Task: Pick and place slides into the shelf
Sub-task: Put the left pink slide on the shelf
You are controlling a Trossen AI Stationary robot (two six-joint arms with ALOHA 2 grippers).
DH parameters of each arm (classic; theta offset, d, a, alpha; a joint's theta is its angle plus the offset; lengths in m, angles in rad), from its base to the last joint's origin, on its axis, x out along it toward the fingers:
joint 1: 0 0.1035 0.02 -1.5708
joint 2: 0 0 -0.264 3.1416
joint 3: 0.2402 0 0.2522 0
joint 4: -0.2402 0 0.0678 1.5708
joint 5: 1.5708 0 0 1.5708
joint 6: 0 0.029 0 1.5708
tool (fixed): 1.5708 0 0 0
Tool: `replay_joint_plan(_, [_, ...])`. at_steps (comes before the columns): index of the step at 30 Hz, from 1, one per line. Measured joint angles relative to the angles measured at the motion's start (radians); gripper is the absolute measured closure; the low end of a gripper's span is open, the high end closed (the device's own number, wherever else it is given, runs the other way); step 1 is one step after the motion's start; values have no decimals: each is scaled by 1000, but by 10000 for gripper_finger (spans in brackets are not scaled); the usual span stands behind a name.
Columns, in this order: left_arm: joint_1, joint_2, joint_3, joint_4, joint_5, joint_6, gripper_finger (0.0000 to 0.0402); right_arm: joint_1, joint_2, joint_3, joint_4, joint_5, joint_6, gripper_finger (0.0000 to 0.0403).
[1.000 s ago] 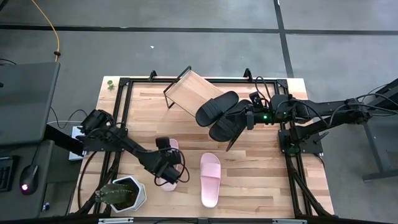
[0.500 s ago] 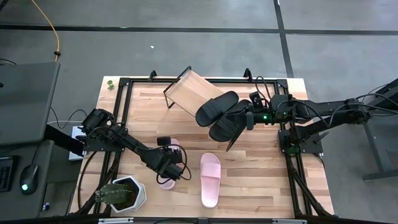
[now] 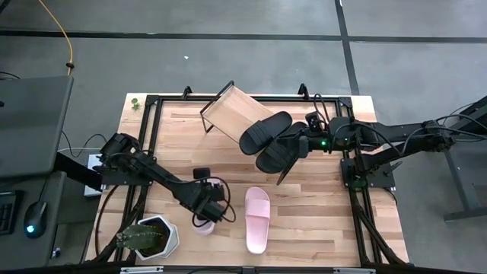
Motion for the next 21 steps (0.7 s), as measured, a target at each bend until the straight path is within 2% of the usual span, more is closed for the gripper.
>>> replay_joint_plan(5, [0,1,111,-69,-55,52,396,0,0,0,0,4,0,244])
replay_joint_plan(12, [0,1,280,-148,-169,80,389,0,0,0,0,5,4,244])
replay_joint_plan(16, [1,1,371,-184,-210,104,397,0,0,0,0,5,7,244])
replay_joint_plan(21, [1,1,460,-239,-258,154,386,0,0,0,-1,2,7,244])
